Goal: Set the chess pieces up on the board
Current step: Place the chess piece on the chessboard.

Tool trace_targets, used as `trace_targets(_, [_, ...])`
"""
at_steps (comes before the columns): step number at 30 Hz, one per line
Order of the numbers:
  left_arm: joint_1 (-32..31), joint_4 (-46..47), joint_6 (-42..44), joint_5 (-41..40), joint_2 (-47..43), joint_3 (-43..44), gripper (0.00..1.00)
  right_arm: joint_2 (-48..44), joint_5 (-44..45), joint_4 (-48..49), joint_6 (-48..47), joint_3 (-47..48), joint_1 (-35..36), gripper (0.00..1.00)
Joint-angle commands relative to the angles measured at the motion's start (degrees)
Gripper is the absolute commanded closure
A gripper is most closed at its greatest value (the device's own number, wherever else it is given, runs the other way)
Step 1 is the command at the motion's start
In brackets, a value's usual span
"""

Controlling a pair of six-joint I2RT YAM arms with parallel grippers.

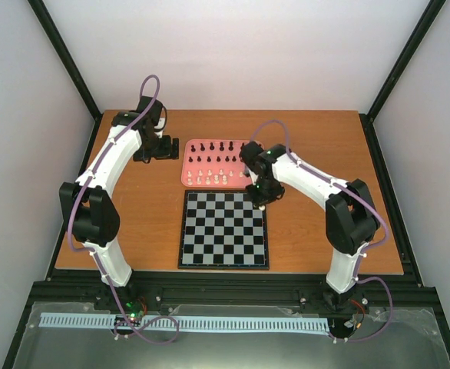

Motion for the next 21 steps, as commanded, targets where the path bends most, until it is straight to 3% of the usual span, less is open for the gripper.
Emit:
trace_targets(1, [0.01,0.49,-0.18,0.36,-1.78,0.18,0.0,-1.86,-2.09,7.5,1.59,-4.82,0.84,0.96])
trace_targets(11, [0.01,0.66,-0.4,0.56,-1.88,-0.33,0.0,-0.32,-2.32,12.84,3.29,-8.89,1.78,0.97])
trace_targets(21, [0.01,0.75,-0.46,0.56,-1.4,-0.29,0.0,1.45,-0.56,11.41,3.7,-8.74,2.07,0.97])
